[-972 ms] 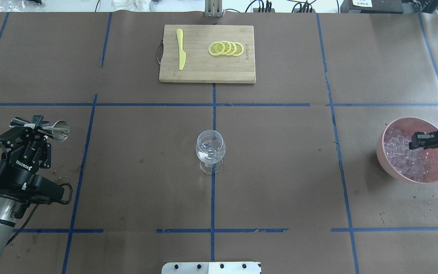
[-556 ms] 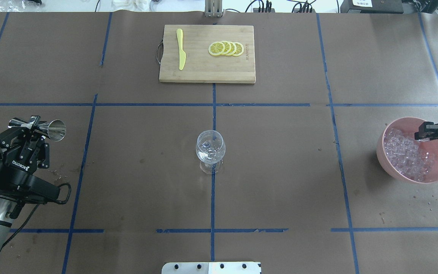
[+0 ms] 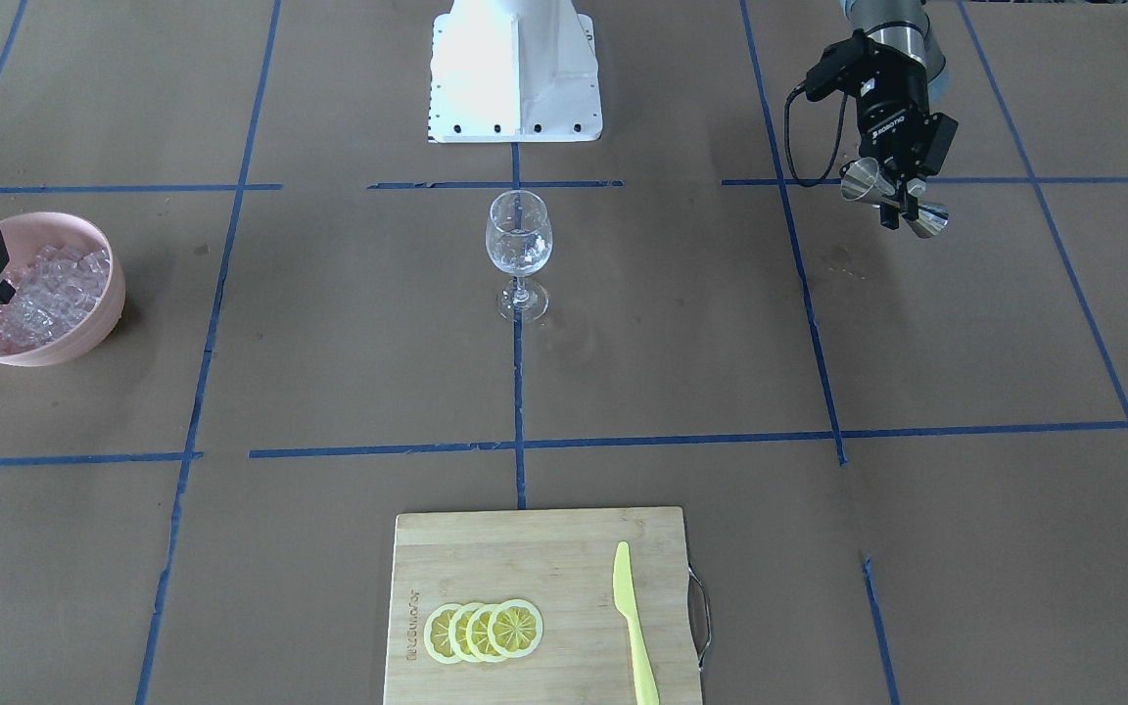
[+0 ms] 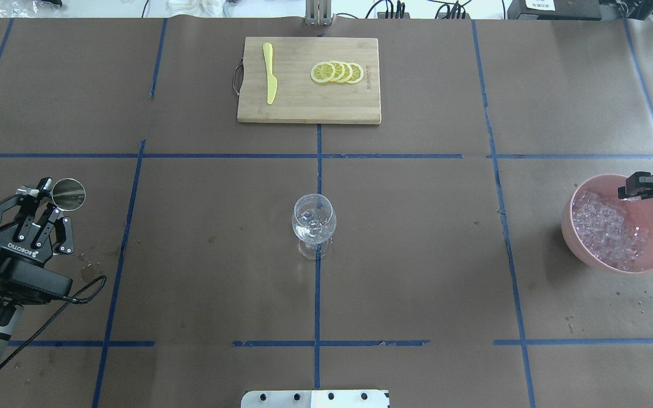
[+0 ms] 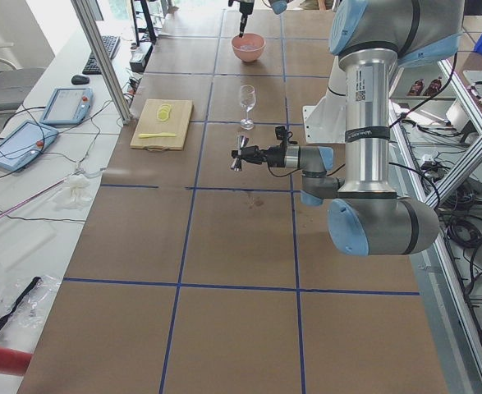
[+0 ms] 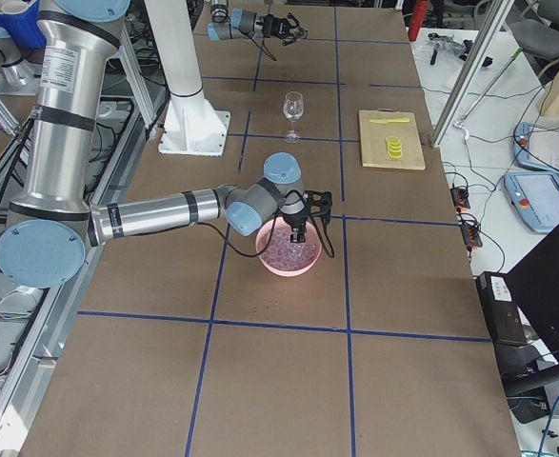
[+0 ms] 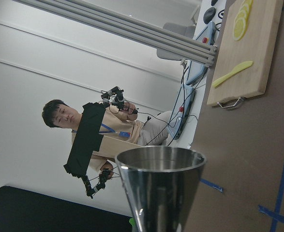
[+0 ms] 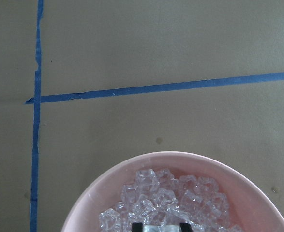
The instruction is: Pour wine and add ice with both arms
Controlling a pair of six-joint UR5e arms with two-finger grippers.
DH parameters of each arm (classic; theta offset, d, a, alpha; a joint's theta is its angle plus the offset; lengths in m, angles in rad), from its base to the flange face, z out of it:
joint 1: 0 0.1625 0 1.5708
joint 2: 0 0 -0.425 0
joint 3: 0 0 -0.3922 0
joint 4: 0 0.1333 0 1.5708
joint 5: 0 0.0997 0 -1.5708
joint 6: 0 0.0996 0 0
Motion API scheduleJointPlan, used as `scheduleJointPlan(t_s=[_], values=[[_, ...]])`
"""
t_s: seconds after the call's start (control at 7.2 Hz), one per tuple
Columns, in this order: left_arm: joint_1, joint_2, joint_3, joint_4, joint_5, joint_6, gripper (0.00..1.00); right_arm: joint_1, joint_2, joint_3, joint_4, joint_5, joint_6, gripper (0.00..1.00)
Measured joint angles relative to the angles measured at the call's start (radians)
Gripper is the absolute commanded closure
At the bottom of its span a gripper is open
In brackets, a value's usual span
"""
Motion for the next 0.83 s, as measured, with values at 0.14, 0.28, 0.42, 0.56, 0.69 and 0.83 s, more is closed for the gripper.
scheduleJointPlan(t_s=[0.14, 0.28, 0.42, 0.56, 0.69, 0.83], values=[[0.004, -0.001, 0.025, -0.007, -0.023, -0.187, 1.00, 0.001, 0.000, 0.005, 0.000, 0.000, 0.000, 1.00], [0.009, -0.002, 0.045, -0.036, -0.053, -0.369, 1.00, 0.003, -0.001, 0.009, 0.000, 0.001, 0.000, 1.00], [0.013, -0.003, 0.067, -0.089, -0.079, -0.509, 1.00, 0.004, -0.002, 0.016, 0.000, 0.000, 0.000, 1.00], [0.019, -0.004, 0.097, -0.138, -0.089, -0.636, 1.00, 0.005, -0.002, 0.023, 0.000, 0.000, 0.002, 1.00], [0.023, -0.005, 0.135, -0.166, -0.085, -0.752, 1.00, 0.006, -0.003, 0.030, 0.000, 0.001, 0.003, 1.00], [0.027, -0.006, 0.172, -0.177, -0.060, -0.844, 1.00, 0.006, -0.004, 0.036, 0.000, 0.001, 0.004, 1.00]])
